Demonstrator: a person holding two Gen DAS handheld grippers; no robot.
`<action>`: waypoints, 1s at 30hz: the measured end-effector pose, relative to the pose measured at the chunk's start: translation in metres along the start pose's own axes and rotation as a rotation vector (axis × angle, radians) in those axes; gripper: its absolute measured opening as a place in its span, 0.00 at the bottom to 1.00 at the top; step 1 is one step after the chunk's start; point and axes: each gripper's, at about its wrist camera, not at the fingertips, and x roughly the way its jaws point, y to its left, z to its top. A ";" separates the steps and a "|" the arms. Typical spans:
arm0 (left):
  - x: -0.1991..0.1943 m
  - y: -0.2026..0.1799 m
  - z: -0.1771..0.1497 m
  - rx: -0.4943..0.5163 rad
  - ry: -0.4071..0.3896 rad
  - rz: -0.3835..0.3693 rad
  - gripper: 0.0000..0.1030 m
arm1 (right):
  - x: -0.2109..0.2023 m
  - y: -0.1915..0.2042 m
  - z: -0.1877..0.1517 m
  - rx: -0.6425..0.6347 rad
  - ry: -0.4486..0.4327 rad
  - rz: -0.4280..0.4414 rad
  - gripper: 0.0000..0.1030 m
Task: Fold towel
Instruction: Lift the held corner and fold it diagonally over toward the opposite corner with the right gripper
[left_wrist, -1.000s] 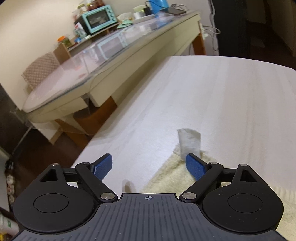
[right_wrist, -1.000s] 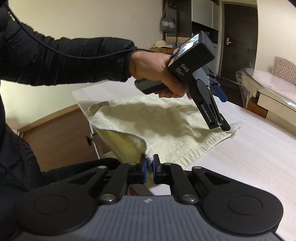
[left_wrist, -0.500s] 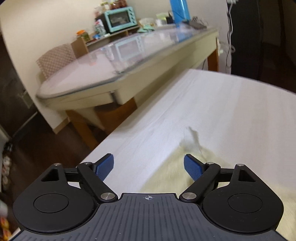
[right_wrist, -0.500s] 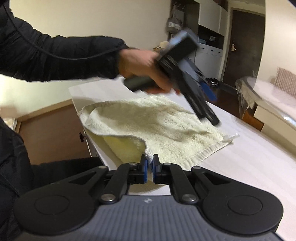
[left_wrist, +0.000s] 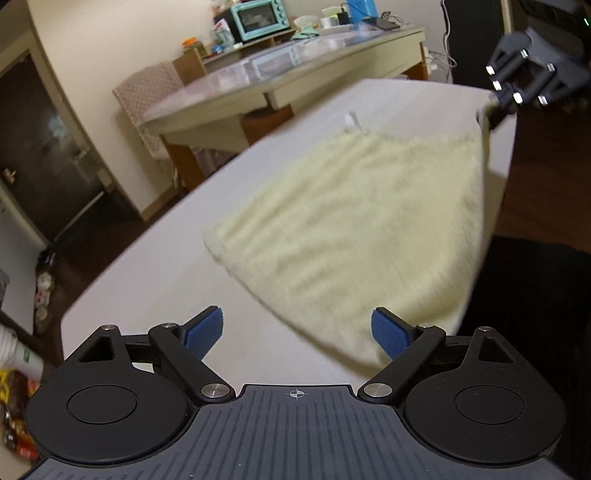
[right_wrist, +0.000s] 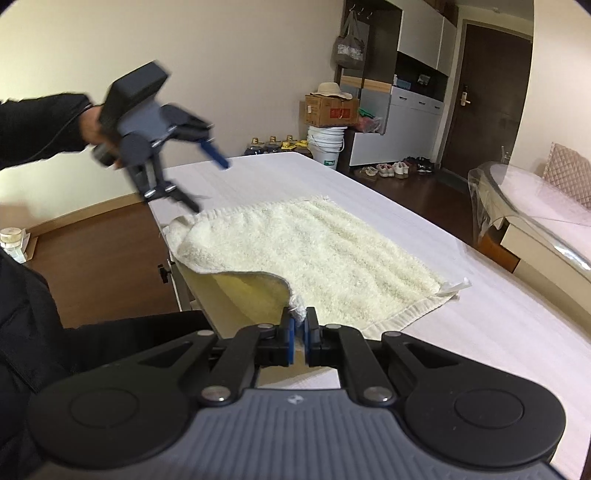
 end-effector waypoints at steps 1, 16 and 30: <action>0.000 -0.002 -0.003 -0.007 -0.002 -0.010 0.89 | -0.001 0.001 0.001 -0.011 0.008 -0.003 0.05; -0.005 -0.005 -0.024 -0.030 -0.012 -0.041 0.89 | 0.017 0.013 0.046 -0.421 0.163 -0.039 0.05; -0.008 0.000 -0.037 -0.172 -0.038 -0.032 0.89 | 0.069 -0.005 0.115 -0.765 0.217 0.025 0.05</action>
